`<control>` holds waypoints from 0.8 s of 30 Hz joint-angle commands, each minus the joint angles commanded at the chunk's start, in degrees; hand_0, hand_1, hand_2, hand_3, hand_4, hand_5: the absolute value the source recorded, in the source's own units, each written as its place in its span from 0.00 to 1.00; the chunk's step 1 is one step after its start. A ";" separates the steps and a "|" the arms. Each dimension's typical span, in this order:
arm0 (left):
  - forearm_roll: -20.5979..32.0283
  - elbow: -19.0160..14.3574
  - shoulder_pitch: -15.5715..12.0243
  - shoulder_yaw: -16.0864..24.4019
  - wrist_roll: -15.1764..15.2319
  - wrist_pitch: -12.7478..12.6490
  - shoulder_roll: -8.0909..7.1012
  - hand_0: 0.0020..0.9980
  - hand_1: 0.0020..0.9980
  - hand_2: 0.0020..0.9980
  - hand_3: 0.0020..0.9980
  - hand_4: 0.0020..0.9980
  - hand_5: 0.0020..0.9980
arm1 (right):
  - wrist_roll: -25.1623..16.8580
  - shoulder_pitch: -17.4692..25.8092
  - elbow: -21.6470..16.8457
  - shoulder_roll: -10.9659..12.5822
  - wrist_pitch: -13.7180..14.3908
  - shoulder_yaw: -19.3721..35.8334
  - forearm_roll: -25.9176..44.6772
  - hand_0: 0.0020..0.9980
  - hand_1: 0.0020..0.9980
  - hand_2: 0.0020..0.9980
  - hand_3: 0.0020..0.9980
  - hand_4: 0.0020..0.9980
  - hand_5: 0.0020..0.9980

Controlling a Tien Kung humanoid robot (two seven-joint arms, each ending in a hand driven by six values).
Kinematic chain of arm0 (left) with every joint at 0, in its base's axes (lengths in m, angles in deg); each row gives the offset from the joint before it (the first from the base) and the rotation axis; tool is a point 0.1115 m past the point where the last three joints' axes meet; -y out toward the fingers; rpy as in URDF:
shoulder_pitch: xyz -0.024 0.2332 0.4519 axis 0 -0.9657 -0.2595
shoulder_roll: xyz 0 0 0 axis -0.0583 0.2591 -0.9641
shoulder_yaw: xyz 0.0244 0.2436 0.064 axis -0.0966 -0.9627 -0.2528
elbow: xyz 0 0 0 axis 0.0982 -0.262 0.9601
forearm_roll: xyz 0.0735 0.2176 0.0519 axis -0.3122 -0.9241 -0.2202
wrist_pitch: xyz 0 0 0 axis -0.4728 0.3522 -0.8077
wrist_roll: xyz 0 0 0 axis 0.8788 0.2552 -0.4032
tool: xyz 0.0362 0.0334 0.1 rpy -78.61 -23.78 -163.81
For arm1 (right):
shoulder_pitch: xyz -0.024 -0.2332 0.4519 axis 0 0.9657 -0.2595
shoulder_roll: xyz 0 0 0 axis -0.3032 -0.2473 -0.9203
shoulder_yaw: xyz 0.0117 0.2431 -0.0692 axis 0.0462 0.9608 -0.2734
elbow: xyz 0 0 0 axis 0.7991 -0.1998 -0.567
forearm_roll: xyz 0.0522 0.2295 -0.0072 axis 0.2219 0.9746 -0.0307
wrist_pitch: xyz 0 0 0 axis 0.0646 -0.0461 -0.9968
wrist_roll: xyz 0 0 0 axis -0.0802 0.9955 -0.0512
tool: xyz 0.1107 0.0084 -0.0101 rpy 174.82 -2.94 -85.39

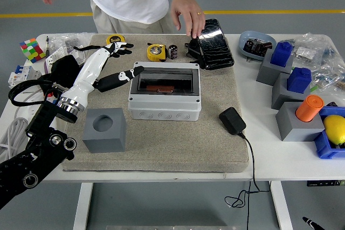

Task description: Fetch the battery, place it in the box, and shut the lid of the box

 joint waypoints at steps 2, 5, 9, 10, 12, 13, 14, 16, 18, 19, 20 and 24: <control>2.28 0.16 -0.64 1.26 1.32 -0.58 0.35 0.55 0.66 0.67 0.71 1.00 0.51 | -0.01 -0.04 0.00 0.01 0.01 0.02 0.02 0.65 0.67 0.69 0.58 0.96 0.56; 8.02 0.37 -1.82 3.55 4.11 -0.20 0.99 0.55 0.66 0.67 0.71 1.00 0.51 | -0.02 -0.03 0.00 0.02 0.01 0.00 0.04 0.65 0.67 0.69 0.58 0.96 0.56; 17.38 0.88 -3.01 5.65 7.77 1.34 1.41 0.42 0.62 0.64 0.68 1.00 0.47 | 0.01 0.03 0.02 0.05 0.00 0.00 0.07 0.65 0.67 0.69 0.58 0.96 0.56; 18.66 0.92 -3.15 5.78 8.20 1.43 1.37 0.42 0.62 0.64 0.68 1.00 0.47 | 0.01 0.05 0.02 0.05 0.00 0.02 0.06 0.65 0.67 0.69 0.58 0.96 0.56; 20.69 0.99 -3.44 6.03 8.79 2.19 1.29 0.42 0.62 0.64 0.68 1.00 0.47 | 0.02 0.09 0.01 0.09 0.01 0.04 0.04 0.65 0.67 0.69 0.58 0.96 0.56; 21.31 1.01 -3.53 6.09 9.02 2.35 1.26 0.37 0.59 0.63 0.66 1.00 0.43 | 0.03 0.11 0.01 0.09 0.01 0.02 0.04 0.65 0.67 0.69 0.58 0.96 0.56; 21.79 1.02 -3.65 6.19 9.27 2.47 1.26 0.37 0.59 0.63 0.66 1.00 0.43 | 0.04 0.13 0.00 0.11 0.00 -0.01 0.06 0.65 0.67 0.69 0.58 0.96 0.56; 22.29 1.16 -3.81 6.60 9.63 2.89 1.40 0.37 0.59 0.63 0.66 1.00 0.43 | 0.04 0.02 -0.02 0.19 0.02 -0.13 0.16 0.65 0.67 0.69 0.58 0.96 0.56; 22.56 1.32 -3.82 6.65 9.74 3.10 1.44 0.37 0.59 0.63 0.66 1.00 0.43 | 0.05 -0.04 -0.01 0.20 0.01 -0.23 0.24 0.65 0.67 0.69 0.58 0.96 0.56; 22.69 1.47 -3.76 6.53 9.86 3.17 1.39 0.36 0.57 0.63 0.65 1.00 0.41 | 0.04 -0.09 -0.02 0.21 0.01 -0.31 0.32 0.65 0.67 0.69 0.58 0.96 0.56; 22.62 1.58 -3.70 6.44 9.78 3.32 1.35 0.36 0.57 0.63 0.65 1.00 0.41 | 0.06 -0.16 -0.01 0.25 0.00 -0.43 0.39 0.65 0.67 0.69 0.58 0.96 0.56; 22.51 1.90 -3.46 6.18 9.64 3.73 1.27 0.36 0.57 0.63 0.65 1.00 0.41 | 0.09 -0.41 -0.05 0.46 0.00 -0.61 0.54 0.65 0.67 0.69 0.58 0.96 0.56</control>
